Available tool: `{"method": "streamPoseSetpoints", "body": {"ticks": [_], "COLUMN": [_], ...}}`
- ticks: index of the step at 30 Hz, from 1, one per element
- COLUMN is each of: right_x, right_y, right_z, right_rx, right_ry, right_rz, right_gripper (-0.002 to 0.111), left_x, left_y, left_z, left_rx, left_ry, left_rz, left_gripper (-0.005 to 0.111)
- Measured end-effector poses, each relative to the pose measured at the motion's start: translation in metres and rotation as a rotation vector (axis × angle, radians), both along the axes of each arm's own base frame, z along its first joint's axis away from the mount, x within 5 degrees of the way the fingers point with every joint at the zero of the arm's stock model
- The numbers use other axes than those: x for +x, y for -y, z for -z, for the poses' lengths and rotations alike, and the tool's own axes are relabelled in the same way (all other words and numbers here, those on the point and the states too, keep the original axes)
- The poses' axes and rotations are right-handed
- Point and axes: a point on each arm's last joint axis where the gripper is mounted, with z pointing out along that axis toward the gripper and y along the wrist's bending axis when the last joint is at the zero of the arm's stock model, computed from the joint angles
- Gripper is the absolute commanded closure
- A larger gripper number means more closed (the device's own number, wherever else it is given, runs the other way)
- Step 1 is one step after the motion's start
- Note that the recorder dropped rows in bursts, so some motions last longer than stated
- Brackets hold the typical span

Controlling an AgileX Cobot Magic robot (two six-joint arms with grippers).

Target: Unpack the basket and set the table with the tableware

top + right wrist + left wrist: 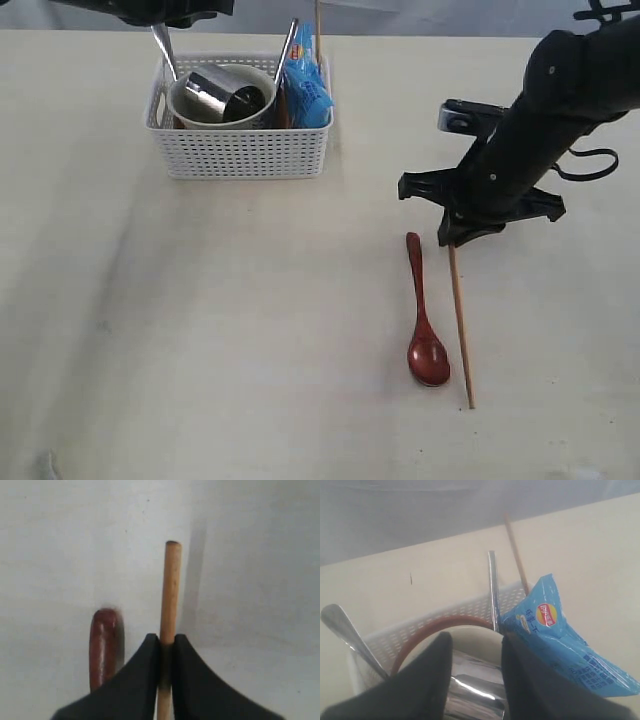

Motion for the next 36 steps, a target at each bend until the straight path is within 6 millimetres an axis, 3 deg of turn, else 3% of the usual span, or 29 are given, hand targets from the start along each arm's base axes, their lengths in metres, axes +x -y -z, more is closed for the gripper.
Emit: {"method": "streamPoseSetpoints", "body": {"ticks": [9,16,26,29,33,36], "right_x": [0.001,0.002,0.004,0.008,0.021,0.029], "right_y": [0.000,0.000,0.001,0.004,0.017,0.029], "right_z": [0.000,0.000,-0.005,-0.021,-0.060,-0.091], "right_rx": [0.000,0.001,-0.007,-0.015,-0.007,0.005], "right_ry": [0.008,0.019,0.056,0.118,0.262,0.393], "right_rz": [0.004,0.013,0.014,-0.003,0.020,0.031], "right_gripper": [0.107,0.070,0.069,0.068,0.068,0.068], "left_x": [0.000,0.000,0.000,0.000,0.000,0.001], "left_y": [0.000,0.000,0.000,0.000,0.000,-0.001], "left_z": [0.000,0.000,0.000,0.000,0.000,-0.001], "left_rx": [0.000,0.000,0.000,0.000,0.006,0.002], "left_ry": [0.000,0.000,0.000,0.000,0.002,0.011], "left_rz": [0.000,0.000,0.000,0.000,0.004,-0.007], "left_gripper": [0.074,0.074,0.074,0.074,0.074,0.066]}}
